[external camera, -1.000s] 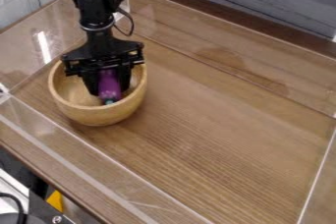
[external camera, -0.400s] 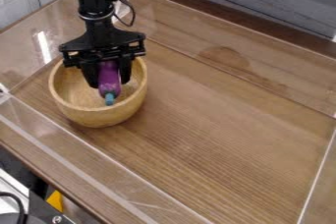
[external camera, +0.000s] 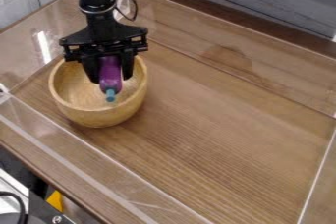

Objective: Remove the purple eggplant from inside the brown bowl and put it on the table

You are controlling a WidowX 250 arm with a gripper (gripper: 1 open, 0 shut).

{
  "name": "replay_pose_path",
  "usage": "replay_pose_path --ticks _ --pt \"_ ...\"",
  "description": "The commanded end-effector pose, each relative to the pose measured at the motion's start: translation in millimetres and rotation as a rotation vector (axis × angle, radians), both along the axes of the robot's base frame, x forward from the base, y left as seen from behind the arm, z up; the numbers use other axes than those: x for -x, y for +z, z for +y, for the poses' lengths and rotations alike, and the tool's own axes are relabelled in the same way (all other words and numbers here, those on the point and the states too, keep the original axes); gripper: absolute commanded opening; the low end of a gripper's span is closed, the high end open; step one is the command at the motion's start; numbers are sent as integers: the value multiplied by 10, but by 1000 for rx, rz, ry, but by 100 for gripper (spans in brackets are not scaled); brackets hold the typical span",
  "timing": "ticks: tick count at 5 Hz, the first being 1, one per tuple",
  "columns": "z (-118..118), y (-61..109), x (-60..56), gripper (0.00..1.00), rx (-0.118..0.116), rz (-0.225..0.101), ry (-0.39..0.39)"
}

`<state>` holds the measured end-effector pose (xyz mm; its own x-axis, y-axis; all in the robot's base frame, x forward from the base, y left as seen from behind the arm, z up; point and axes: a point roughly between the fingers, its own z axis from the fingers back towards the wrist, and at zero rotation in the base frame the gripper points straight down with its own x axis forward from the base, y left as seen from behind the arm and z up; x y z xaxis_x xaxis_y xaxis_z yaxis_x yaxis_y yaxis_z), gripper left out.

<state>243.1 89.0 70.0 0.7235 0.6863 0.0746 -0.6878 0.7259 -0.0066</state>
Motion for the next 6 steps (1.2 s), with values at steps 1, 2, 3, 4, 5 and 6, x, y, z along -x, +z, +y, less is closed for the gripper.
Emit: replay_pose_path --ticks 1,2,3,4,5,6 --pt "-24 209 -68 0 -25 -64 -26" --pt "-73 242 -67 0 -25 -67 -48" --pt "-130 264 -66 0 -24 -69 -72" --pt "-188 268 -67 0 -23 -70 -95" --pt "-265 247 -69 0 -23 -71 -125" --pt "-380 193 -64 0 -29 -75 -167"
